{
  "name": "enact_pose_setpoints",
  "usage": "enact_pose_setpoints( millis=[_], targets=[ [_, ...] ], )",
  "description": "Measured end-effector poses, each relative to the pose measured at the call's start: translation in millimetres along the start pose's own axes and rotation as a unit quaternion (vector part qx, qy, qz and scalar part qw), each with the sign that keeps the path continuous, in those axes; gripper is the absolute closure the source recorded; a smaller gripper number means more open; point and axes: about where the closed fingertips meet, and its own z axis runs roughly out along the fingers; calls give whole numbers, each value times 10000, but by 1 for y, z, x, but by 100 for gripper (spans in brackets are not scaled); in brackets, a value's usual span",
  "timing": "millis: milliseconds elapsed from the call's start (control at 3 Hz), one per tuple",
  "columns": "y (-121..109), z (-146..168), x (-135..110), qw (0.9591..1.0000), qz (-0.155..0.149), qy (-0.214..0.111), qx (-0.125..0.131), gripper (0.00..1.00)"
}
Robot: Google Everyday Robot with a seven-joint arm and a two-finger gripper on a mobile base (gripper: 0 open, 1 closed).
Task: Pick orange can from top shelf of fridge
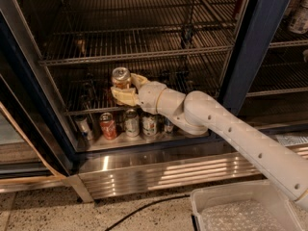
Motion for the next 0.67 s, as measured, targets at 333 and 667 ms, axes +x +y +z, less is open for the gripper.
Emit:
enact_pose_setpoints(
  millis=[333, 667],
  targets=[
    [8, -28, -7, 9997, 158, -20, -163, 100],
    [20, -44, -16, 9979, 306, 69, -572, 100]
  ],
)
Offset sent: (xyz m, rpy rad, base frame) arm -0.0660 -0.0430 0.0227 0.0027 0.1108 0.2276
